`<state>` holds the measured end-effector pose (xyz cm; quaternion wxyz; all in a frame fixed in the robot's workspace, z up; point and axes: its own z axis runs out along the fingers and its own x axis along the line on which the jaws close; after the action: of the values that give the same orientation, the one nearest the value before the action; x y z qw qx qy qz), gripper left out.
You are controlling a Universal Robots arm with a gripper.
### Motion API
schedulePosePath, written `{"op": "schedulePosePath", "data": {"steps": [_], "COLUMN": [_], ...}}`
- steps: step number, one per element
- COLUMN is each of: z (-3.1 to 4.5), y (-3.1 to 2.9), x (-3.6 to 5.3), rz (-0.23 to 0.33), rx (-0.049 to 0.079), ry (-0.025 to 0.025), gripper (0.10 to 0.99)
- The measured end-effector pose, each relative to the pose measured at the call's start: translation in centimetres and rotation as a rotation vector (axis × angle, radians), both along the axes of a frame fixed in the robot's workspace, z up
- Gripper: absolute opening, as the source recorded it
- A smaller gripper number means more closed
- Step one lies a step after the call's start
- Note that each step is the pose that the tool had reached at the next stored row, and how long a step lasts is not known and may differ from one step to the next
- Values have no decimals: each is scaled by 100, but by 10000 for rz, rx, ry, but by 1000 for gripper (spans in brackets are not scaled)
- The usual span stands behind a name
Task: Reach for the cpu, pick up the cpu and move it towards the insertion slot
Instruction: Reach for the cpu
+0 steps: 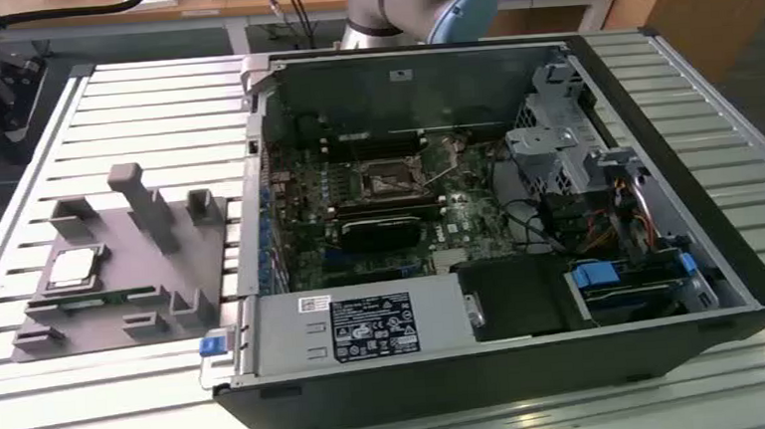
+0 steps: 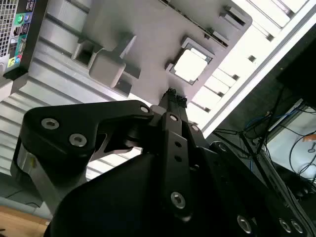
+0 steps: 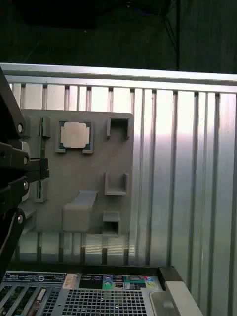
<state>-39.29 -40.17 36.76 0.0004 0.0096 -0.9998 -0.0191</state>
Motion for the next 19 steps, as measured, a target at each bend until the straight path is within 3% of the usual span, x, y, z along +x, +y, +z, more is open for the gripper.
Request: {"op": "schedulePosePath", "data": {"steps": [8,19], "z": [0,0], "y": [0,0], "x": [-15,-123], "rz": [-1,0], "rx": [0,0], "ry": [0,0], "gripper": [106,106]}}
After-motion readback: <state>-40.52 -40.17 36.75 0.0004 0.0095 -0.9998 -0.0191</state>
